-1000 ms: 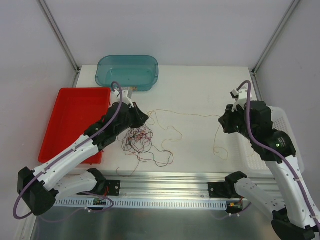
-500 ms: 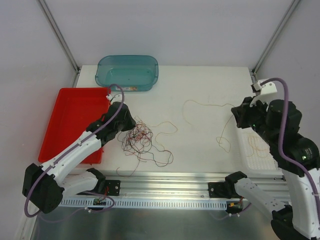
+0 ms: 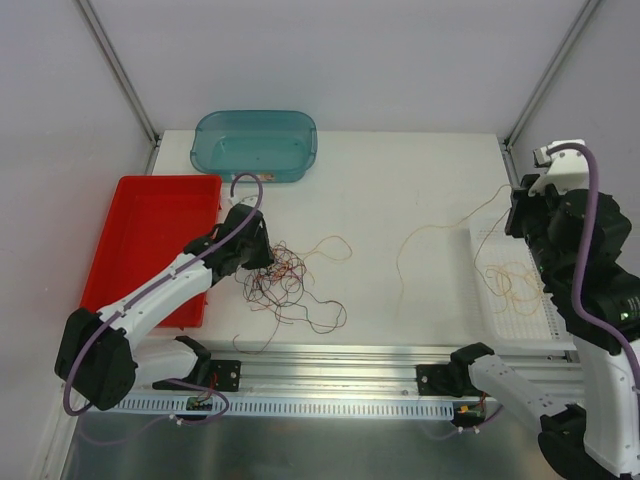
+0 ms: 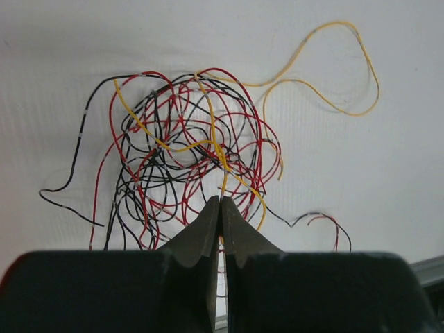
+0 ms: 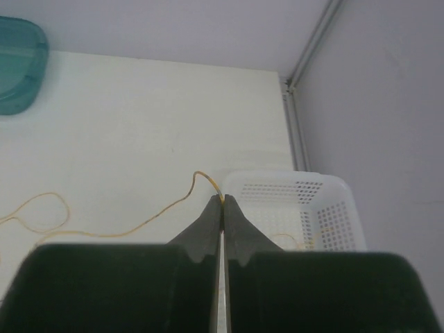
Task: Untangle the cables
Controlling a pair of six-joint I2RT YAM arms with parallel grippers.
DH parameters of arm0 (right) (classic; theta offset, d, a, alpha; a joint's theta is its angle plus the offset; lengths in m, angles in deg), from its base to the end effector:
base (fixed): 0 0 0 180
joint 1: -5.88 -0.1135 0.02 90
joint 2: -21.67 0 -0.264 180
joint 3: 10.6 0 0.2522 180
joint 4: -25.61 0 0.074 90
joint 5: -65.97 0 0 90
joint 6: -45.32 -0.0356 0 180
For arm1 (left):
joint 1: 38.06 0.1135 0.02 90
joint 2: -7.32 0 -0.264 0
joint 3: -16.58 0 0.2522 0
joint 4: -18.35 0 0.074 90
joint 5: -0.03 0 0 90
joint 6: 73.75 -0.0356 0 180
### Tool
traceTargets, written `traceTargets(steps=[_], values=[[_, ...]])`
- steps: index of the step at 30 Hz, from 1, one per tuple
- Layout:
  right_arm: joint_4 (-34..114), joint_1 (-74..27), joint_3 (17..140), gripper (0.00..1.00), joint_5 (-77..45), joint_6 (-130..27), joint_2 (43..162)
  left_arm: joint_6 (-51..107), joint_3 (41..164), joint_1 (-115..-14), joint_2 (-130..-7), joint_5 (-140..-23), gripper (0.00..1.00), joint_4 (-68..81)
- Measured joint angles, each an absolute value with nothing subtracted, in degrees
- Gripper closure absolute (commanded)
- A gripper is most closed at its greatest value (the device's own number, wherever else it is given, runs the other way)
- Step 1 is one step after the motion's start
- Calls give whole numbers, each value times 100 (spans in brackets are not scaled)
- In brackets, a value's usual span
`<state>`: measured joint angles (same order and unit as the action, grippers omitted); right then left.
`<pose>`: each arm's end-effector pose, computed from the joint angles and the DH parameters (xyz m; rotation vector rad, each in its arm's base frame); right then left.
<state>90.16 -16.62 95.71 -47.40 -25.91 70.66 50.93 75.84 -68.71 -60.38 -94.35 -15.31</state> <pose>0.0874 0.0209 0.5116 -0.3033 1.6679 -0.2969 0.2169 -0.1254 0.2473 -0.1227 2.3510 -0.4885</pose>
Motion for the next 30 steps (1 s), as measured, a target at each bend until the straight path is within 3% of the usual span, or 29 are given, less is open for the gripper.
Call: traceTargets(steps=[14, 19, 30], values=[[8030, -1207, 9726, 99, -6039, -1623, 7431, 4621, 7649, -6871, -5378, -8512, 100, -1542], [7464, -724, 9020, 99, -6253, -1503, 7337, 4594, 7686, -6871, -5360, -8265, 100, -1542], [7258, 1997, 6553, 99, -5647, -3101, 7621, 4531, 7850, -6887, -5233, -7774, 100, -1546]])
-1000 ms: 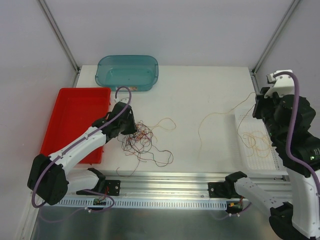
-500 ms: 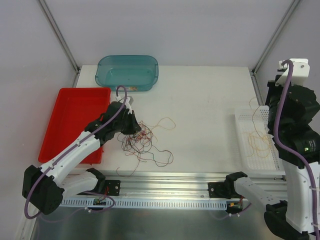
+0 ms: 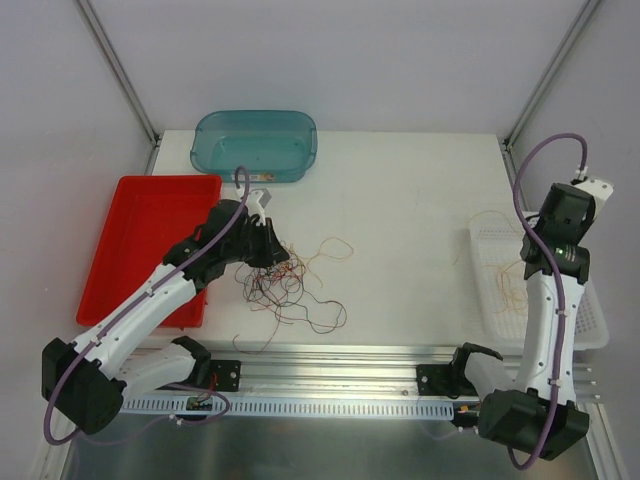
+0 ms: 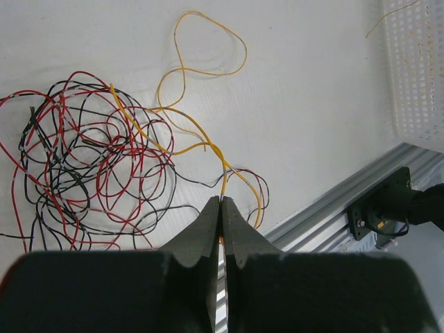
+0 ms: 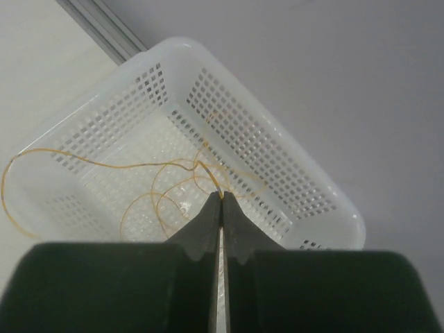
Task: Untangle the cables
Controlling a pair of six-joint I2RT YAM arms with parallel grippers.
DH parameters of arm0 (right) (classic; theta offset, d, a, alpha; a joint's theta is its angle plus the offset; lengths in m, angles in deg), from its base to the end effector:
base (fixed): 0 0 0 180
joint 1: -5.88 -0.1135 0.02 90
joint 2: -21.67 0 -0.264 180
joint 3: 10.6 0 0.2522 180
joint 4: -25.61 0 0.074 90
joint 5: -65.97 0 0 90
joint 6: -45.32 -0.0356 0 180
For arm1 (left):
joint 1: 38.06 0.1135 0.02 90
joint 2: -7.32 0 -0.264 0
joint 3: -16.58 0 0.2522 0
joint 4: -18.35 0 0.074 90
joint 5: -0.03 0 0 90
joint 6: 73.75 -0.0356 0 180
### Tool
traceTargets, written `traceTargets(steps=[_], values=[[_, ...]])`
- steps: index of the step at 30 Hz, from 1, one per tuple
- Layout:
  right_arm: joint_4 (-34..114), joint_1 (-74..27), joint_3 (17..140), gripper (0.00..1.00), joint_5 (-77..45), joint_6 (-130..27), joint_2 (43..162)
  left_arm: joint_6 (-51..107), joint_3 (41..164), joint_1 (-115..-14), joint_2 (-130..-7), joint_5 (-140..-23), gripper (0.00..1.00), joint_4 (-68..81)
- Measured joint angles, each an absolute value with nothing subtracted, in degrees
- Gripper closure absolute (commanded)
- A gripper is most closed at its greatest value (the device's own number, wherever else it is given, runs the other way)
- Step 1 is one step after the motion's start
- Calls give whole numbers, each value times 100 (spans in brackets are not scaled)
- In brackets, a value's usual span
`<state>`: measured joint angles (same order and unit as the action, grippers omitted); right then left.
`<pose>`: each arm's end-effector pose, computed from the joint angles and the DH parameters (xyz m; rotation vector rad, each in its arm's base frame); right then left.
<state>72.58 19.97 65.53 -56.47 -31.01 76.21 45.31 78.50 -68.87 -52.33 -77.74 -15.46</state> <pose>0.1848 -0.0661 0.3767 0.3779 2.0128 -0.8744 0.1948 -0.1250 0.2944 0.1671 2.2193 -0.8266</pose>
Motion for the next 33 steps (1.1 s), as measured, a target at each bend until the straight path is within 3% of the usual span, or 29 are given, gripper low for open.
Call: traceTargets(steps=[7, 16, 23, 33], values=[[7440, 2504, 6870, 99, -4721, -3925, 7678, 4531, 7879, -6889, -4984, -7667, 100, -1546], [7761, 2508, 9097, 99, -3151, -3903, 7685, 4529, 7879, -6924, -4969, -7667, 100, -1549], [8010, 2508, 9932, 99, -3554, -3632, 7678, 4500, 7907, -6924, -4986, -7667, 100, -1605], [8060, 2508, 9012, 99, -4607, -3501, 7711, 4389, 8067, -6924, -5054, -7649, 100, -1737]])
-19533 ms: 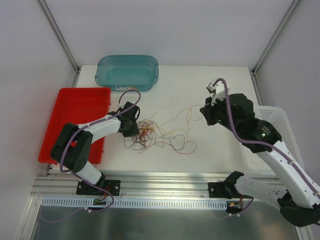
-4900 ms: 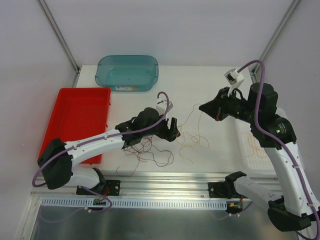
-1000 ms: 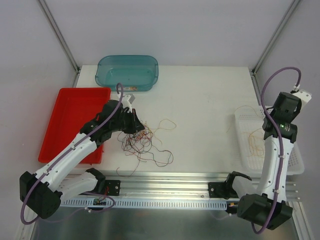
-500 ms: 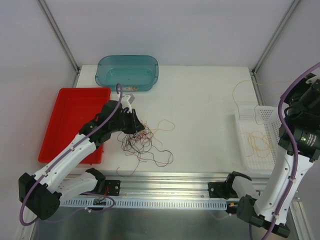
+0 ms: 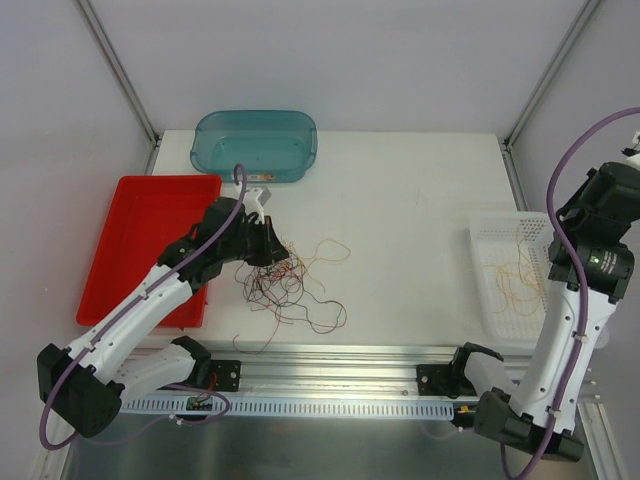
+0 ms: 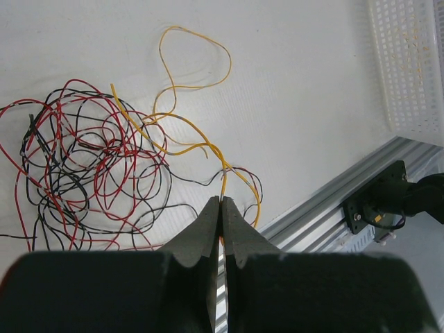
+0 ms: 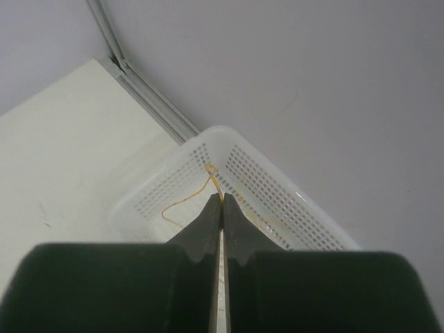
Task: Untangle the cables
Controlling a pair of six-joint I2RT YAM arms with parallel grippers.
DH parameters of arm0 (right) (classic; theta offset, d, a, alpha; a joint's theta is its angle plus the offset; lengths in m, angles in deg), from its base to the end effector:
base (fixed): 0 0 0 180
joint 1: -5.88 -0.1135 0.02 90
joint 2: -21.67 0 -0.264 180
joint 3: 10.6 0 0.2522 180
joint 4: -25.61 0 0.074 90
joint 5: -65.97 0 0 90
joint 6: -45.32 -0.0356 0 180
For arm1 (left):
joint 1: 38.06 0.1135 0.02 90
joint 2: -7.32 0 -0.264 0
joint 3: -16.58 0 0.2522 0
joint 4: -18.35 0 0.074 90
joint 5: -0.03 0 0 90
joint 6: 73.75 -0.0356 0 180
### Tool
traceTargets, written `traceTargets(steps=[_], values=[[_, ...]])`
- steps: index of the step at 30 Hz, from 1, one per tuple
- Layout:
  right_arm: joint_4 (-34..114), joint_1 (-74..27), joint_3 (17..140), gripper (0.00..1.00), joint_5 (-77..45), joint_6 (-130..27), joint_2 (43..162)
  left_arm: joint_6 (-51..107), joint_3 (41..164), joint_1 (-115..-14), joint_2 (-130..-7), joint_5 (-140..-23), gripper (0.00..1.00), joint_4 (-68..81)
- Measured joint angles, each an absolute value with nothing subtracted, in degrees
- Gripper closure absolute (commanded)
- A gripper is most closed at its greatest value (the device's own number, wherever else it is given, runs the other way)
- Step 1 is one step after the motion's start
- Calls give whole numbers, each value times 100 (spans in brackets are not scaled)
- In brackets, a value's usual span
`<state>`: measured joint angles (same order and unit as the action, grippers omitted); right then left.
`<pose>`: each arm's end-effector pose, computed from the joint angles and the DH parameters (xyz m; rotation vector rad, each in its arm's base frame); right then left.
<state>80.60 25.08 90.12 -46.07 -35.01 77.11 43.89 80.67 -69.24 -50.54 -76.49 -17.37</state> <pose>0.1403 -0.0630 0.4921 0.4334 1.7264 -0.7005 0.1880 -0.1235 0.3109 0.2180 2.1785 -0.8505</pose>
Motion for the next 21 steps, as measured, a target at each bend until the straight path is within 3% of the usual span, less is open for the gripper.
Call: traceTargets(steps=[2, 4, 5, 6, 9, 14, 21], values=[[8028, 2513, 8662, 99, -4775, -3523, 7726, 4380, 8095, -6924, -5063, -7647, 100, -1754], [7993, 2519, 8292, 93, -4920, -3575, 7741, 4378, 8124, -6924, -5080, -7647, 100, -1778], [8004, 2524, 8131, 81, -4994, -3632, 7759, 4371, 8141, -6924, -5094, -7647, 100, -1789], [7991, 2530, 8008, 55, -5059, -3689, 7768, 4367, 8165, -6924, -5107, -7645, 100, -1809], [8052, 2561, 7704, 36, -5199, -3848, 7831, 4363, 8239, -6926, -5142, -7625, 100, -1859], [8102, 2569, 7492, 28, -4725, -4012, 7744, 4358, 8443, -7037, -5249, -7540, 100, -1872], [7658, 1507, 7055, 29, -2292, -4124, 7280, 4247, 8762, -7337, -5542, -7505, 100, -1870]])
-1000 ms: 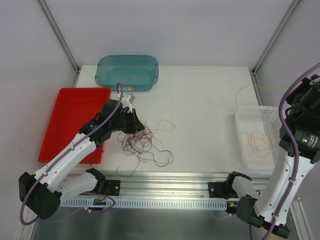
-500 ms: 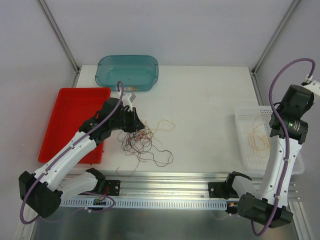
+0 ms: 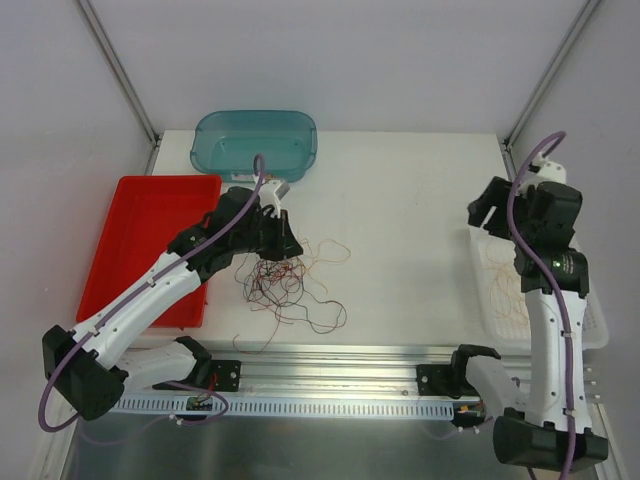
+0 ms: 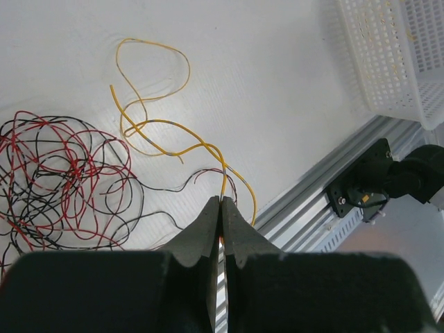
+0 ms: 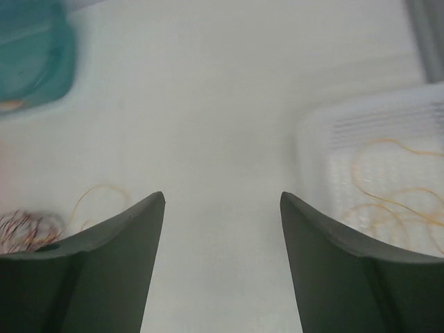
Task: Untangle the cables
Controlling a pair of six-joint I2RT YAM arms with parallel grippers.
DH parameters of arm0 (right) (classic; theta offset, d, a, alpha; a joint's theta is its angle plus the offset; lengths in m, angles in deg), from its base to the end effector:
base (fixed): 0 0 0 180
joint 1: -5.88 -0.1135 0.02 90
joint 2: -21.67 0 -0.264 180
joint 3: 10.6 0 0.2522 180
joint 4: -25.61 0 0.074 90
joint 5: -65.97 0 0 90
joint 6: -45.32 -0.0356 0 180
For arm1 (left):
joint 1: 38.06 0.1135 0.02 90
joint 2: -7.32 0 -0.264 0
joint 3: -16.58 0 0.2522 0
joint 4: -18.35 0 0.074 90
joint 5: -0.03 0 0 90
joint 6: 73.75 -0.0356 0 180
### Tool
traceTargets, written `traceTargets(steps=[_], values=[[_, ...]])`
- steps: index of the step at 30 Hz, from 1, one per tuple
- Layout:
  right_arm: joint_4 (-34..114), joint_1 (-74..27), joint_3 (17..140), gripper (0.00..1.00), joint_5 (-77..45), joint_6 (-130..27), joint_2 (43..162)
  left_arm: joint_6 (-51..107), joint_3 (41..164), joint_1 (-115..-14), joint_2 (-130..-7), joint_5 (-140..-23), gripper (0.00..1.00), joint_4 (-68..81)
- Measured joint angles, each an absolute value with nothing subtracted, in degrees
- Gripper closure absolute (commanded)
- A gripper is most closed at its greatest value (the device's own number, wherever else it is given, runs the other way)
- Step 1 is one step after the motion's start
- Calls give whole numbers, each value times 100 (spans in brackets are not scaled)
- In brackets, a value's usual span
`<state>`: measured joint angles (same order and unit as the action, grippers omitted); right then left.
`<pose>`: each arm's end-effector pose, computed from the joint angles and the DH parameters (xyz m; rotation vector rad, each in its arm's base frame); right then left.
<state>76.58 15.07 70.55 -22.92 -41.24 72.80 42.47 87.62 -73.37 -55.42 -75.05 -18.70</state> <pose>0.1729 -0.0273 0.4060 0.0843 1.9367 -0.1280 0.1936 -0.1483 0.3324 0.3415 2.1617 -0.9062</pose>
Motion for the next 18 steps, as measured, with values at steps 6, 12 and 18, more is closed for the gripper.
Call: traceTargets(steps=[6, 12, 18], values=[[6788, -296, 6262, 31, -679, -4025, 7368, 3963, 9000, -7724, -5754, -7492, 100, -1881], [5912, -1706, 5597, 31, -52, -3927, 7962, 3617, 9177, -8014, -5802, -7341, 100, -1881], [5038, -2458, 5222, 29, 254, -3931, 8627, 3427, 9206, -8049, -5758, -7219, 100, -1883]])
